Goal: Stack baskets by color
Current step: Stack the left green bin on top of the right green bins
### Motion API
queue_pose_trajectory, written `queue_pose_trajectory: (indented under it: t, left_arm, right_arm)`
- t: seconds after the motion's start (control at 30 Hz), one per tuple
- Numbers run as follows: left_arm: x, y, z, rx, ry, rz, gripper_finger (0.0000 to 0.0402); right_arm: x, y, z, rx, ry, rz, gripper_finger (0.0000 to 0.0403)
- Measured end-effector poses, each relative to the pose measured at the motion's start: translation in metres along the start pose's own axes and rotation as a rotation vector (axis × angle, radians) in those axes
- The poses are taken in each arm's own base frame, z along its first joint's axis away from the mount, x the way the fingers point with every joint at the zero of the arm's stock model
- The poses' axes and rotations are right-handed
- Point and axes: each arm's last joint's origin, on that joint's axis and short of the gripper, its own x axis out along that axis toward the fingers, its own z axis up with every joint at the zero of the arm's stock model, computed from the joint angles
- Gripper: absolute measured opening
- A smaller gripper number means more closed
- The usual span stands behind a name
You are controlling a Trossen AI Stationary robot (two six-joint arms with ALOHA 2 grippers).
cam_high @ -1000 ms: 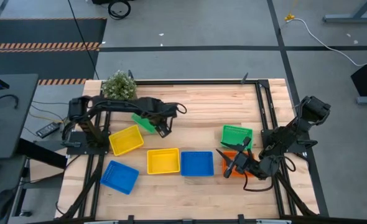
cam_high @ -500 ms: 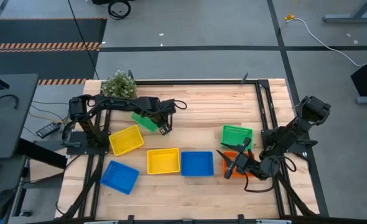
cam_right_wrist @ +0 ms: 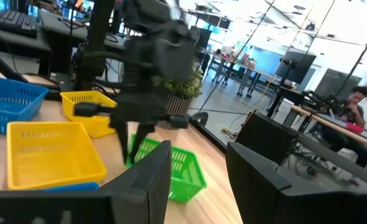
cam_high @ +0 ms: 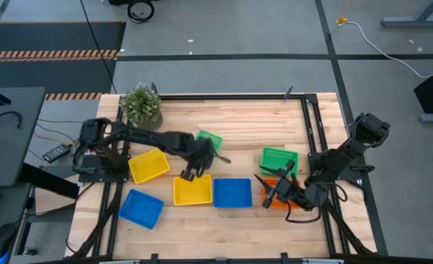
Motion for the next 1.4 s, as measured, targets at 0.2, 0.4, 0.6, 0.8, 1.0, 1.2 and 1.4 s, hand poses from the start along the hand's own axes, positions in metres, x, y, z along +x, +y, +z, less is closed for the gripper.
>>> queue_pose_trajectory:
  t: [0.2,0.4,0.6,0.8,1.0,1.2,1.4]
  left_arm:
    - [-0.007,-0.017,0.011,0.156,0.027,0.118,0.002]
    - [-0.009,-0.017,0.014,0.172,0.005,0.137,0.0023]
    - [-0.009,-0.014,0.017,0.19,-0.028,0.158,0.002]
    - [-0.01,-0.012,0.023,0.223,-0.084,0.193,0.0024]
    - [-0.011,-0.011,0.024,0.225,-0.099,0.203,0.0019]
    - [-0.011,-0.01,0.026,0.233,-0.111,0.214,0.003]
    - [-0.011,-0.008,0.026,0.2,-0.091,0.27,0.0026]
  right_arm:
    - [0.023,-0.007,0.002,-0.035,-0.028,0.045,0.0158]
    - [0.07,-0.033,0.008,-0.091,0.109,0.341,0.0158]
    - [0.127,-0.068,-0.006,-0.136,0.459,0.579,0.0158]
    - [0.18,-0.081,-0.02,-0.303,0.538,0.698,0.0158]
    - [0.21,-0.076,-0.036,-0.515,0.551,0.719,0.0158]
    - [0.224,-0.066,-0.053,-0.597,0.578,0.778,0.0156]
    - [0.225,-0.063,-0.058,-0.568,0.615,0.779,0.0086]
